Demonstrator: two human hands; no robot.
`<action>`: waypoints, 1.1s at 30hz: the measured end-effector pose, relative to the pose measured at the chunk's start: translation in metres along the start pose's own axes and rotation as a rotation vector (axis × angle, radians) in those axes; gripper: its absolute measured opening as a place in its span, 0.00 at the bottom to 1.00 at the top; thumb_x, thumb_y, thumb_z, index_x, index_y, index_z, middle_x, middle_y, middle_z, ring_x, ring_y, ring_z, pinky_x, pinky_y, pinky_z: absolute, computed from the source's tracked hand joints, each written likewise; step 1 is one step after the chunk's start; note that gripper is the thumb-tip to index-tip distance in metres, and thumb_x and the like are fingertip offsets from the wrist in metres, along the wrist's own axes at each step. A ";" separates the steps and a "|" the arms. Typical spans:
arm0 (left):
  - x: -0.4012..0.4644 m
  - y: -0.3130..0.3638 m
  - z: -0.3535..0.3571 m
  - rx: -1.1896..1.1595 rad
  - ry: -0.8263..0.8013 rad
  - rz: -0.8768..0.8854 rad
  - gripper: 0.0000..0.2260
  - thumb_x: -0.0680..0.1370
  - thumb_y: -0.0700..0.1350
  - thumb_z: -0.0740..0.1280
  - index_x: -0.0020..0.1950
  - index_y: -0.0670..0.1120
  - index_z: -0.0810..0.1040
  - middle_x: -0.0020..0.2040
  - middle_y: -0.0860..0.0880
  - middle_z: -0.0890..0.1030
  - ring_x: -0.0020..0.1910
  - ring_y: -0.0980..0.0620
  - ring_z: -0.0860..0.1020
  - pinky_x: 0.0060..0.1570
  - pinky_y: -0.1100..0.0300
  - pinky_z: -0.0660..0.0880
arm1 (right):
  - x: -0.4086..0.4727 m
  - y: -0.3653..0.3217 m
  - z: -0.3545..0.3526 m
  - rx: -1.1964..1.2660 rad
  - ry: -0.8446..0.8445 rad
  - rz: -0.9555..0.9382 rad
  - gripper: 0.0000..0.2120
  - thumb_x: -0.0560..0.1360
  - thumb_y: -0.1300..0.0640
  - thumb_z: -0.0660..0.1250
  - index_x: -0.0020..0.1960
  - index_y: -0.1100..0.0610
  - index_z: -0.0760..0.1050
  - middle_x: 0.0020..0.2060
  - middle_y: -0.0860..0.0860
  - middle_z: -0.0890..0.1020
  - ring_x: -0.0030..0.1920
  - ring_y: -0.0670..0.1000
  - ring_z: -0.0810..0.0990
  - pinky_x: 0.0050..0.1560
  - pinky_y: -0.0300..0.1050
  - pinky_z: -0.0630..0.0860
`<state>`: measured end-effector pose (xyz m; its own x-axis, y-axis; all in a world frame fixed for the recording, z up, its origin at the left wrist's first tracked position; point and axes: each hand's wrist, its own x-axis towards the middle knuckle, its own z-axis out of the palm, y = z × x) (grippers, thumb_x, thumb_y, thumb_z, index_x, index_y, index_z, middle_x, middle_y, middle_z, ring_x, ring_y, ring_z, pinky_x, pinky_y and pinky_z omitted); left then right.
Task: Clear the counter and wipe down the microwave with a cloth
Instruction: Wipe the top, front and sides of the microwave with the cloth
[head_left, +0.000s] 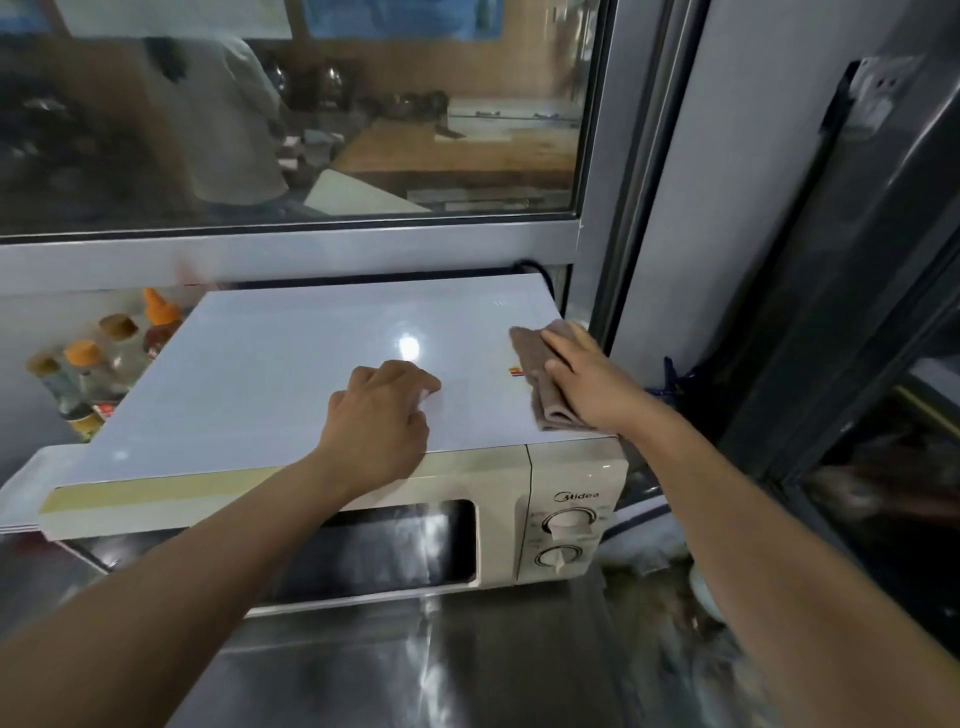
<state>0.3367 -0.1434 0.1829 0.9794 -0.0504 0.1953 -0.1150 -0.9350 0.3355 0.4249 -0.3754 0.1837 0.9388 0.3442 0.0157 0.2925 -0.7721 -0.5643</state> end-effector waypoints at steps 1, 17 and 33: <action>0.000 0.000 -0.001 -0.002 -0.005 -0.003 0.19 0.73 0.39 0.58 0.61 0.52 0.73 0.63 0.56 0.72 0.62 0.47 0.68 0.57 0.48 0.69 | 0.001 -0.002 0.000 -0.033 -0.009 0.018 0.24 0.82 0.51 0.50 0.77 0.52 0.52 0.77 0.48 0.44 0.75 0.53 0.56 0.73 0.50 0.58; -0.002 0.006 -0.029 -0.004 -0.239 -0.027 0.19 0.77 0.45 0.59 0.68 0.55 0.67 0.70 0.56 0.66 0.68 0.48 0.65 0.63 0.50 0.64 | -0.096 -0.057 -0.003 -0.118 0.146 -0.130 0.17 0.79 0.63 0.54 0.66 0.57 0.72 0.65 0.53 0.73 0.67 0.51 0.69 0.66 0.42 0.65; -0.018 0.021 -0.114 -0.961 -0.094 -0.296 0.08 0.77 0.47 0.66 0.50 0.45 0.70 0.50 0.47 0.78 0.49 0.52 0.75 0.37 0.62 0.65 | -0.080 -0.179 -0.027 0.358 0.249 -0.101 0.28 0.76 0.69 0.53 0.73 0.51 0.63 0.71 0.48 0.67 0.70 0.48 0.67 0.70 0.50 0.66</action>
<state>0.2979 -0.1223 0.2914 0.9946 0.0713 -0.0757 0.0906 -0.2370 0.9673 0.3025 -0.2793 0.3059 0.9368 0.2352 0.2590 0.3446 -0.4925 -0.7991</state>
